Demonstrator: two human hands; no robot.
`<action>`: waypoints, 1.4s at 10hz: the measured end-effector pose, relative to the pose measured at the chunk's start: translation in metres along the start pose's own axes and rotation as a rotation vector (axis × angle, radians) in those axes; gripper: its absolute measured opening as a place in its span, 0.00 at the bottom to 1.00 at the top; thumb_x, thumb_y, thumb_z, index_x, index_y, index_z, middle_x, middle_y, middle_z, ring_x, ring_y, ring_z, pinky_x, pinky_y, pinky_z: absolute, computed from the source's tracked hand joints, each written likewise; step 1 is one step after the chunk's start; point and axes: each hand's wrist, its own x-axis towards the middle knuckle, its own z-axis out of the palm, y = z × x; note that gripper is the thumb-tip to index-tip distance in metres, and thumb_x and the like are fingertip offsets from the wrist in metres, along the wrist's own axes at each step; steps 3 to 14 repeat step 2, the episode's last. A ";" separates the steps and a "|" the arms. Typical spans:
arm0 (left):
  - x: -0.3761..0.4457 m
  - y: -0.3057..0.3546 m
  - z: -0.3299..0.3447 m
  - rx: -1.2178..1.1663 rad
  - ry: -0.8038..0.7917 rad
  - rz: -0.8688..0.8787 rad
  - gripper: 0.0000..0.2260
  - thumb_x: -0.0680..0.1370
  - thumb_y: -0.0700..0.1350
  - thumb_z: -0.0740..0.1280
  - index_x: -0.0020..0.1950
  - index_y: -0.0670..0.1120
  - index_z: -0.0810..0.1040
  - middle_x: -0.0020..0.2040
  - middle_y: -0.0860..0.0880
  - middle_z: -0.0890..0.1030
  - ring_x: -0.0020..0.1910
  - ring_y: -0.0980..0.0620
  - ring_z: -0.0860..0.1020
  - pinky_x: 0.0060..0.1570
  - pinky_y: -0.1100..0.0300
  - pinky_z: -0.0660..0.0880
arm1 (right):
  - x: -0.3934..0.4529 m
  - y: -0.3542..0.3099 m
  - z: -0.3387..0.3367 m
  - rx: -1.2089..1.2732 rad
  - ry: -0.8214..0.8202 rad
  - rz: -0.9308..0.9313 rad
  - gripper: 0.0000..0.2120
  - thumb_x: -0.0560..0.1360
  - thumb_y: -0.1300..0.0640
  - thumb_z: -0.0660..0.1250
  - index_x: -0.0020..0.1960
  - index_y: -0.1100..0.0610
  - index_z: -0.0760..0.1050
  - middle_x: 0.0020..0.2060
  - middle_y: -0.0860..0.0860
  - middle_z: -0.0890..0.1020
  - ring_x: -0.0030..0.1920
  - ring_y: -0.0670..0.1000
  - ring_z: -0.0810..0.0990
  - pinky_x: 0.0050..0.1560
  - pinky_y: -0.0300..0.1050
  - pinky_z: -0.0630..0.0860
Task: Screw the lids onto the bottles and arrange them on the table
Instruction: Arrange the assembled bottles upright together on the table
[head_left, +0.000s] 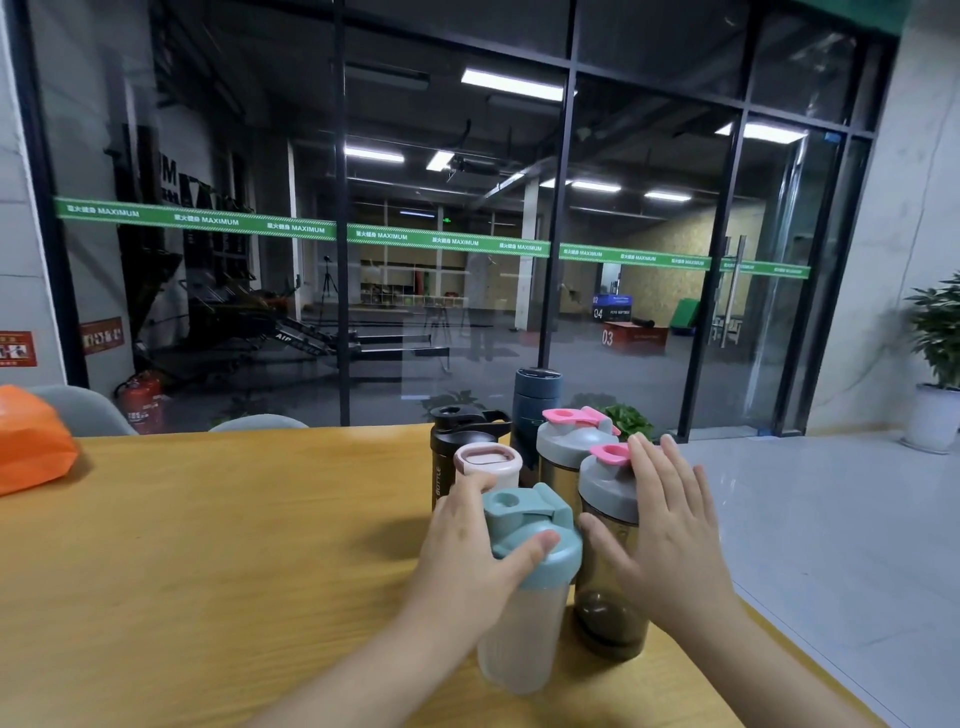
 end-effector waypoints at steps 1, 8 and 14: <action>-0.001 0.001 0.000 0.011 -0.001 0.040 0.25 0.72 0.62 0.67 0.64 0.55 0.63 0.61 0.59 0.69 0.63 0.60 0.64 0.61 0.64 0.64 | -0.002 -0.008 -0.002 0.085 0.042 0.011 0.34 0.74 0.40 0.54 0.74 0.57 0.60 0.73 0.52 0.66 0.76 0.52 0.54 0.75 0.46 0.37; -0.001 -0.002 -0.004 0.041 -0.011 0.101 0.27 0.70 0.71 0.60 0.63 0.60 0.60 0.60 0.62 0.66 0.60 0.68 0.61 0.57 0.74 0.59 | 0.006 -0.022 -0.010 0.189 0.095 -0.092 0.29 0.75 0.45 0.56 0.73 0.54 0.60 0.73 0.49 0.66 0.76 0.50 0.54 0.76 0.50 0.41; -0.001 -0.002 -0.004 0.041 -0.011 0.101 0.27 0.70 0.71 0.60 0.63 0.60 0.60 0.60 0.62 0.66 0.60 0.68 0.61 0.57 0.74 0.59 | 0.006 -0.022 -0.010 0.189 0.095 -0.092 0.29 0.75 0.45 0.56 0.73 0.54 0.60 0.73 0.49 0.66 0.76 0.50 0.54 0.76 0.50 0.41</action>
